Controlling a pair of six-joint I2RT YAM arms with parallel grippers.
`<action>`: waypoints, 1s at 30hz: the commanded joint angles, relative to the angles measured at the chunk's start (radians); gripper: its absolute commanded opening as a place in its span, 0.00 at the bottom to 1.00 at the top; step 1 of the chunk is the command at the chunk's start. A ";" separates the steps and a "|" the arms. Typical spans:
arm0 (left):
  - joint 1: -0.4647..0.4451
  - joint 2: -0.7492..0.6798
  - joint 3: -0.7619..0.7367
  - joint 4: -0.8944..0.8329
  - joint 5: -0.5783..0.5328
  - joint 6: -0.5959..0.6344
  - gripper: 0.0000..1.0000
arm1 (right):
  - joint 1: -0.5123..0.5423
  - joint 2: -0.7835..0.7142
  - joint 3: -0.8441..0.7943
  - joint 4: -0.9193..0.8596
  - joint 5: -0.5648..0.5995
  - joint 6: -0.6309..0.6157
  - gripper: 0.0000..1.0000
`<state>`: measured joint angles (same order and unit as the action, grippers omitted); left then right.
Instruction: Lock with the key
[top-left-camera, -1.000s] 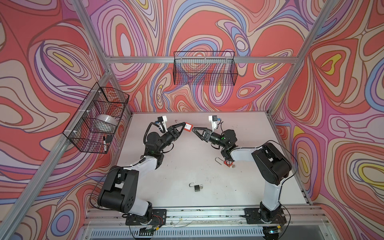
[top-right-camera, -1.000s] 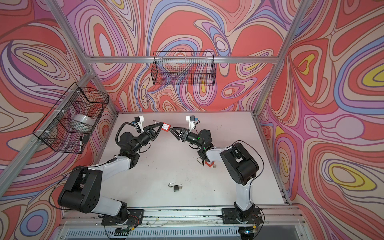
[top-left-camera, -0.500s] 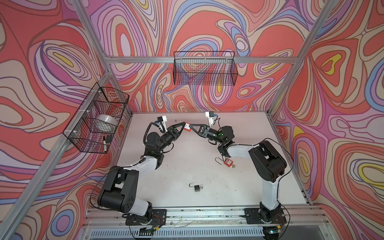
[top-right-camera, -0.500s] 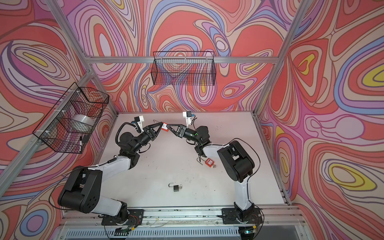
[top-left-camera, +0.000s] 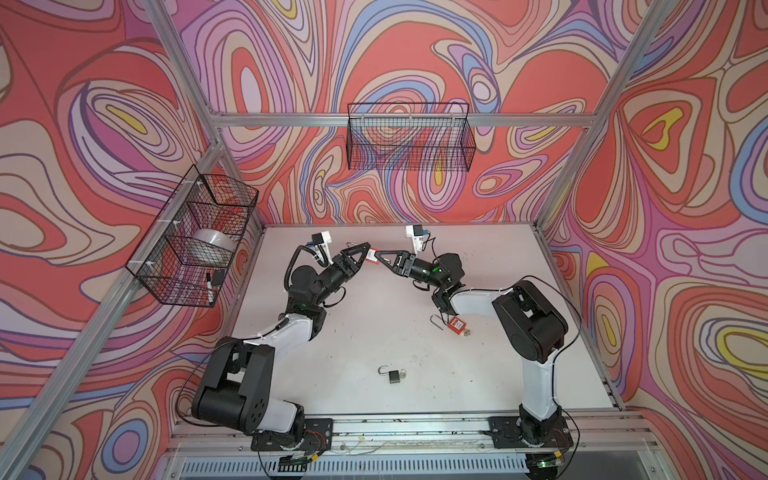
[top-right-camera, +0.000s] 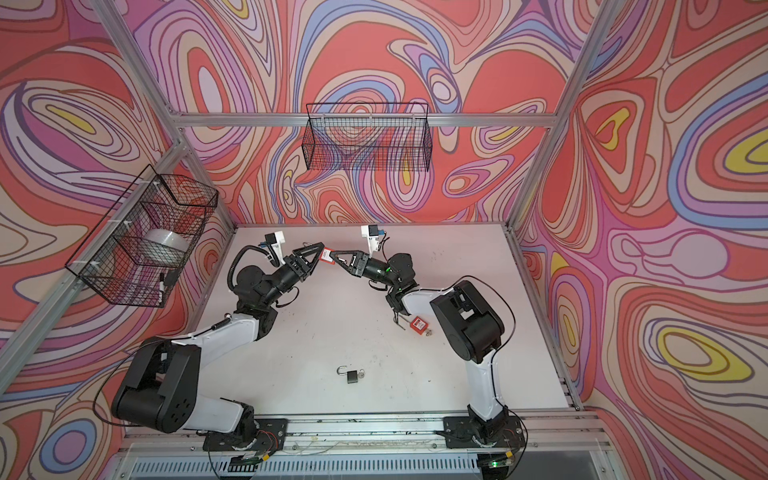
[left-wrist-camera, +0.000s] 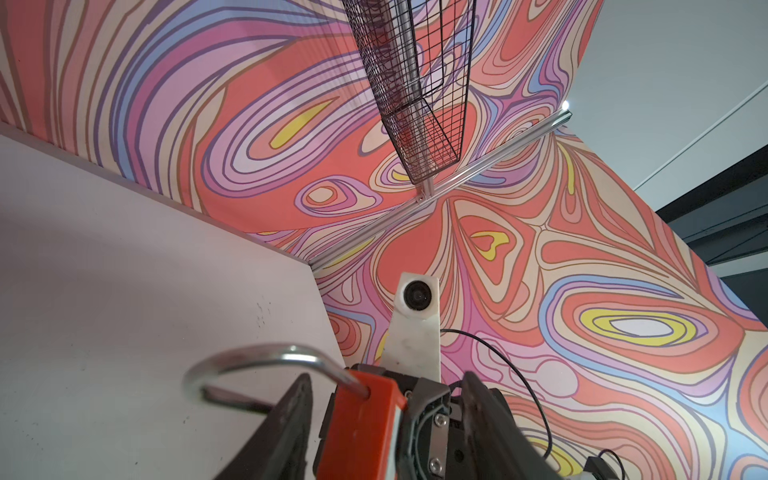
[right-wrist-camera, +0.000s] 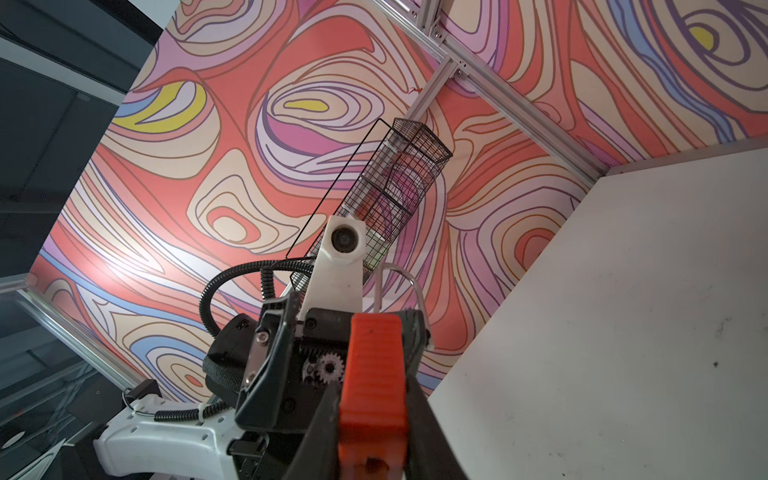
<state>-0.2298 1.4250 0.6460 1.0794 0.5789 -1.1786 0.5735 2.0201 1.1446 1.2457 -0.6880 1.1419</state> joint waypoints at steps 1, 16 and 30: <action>0.006 -0.057 -0.025 -0.055 -0.011 0.085 0.65 | -0.010 -0.025 -0.025 0.030 0.021 -0.028 0.00; 0.090 -0.210 -0.005 -0.266 0.150 0.172 0.71 | -0.092 -0.145 -0.128 -0.063 -0.061 -0.108 0.00; 0.101 -0.096 0.161 -0.364 0.304 0.234 0.70 | -0.093 -0.195 -0.108 -0.116 -0.175 -0.103 0.00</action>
<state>-0.1398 1.3151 0.7921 0.7166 0.8478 -0.9569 0.4808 1.8694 1.0271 1.1240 -0.8280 1.0477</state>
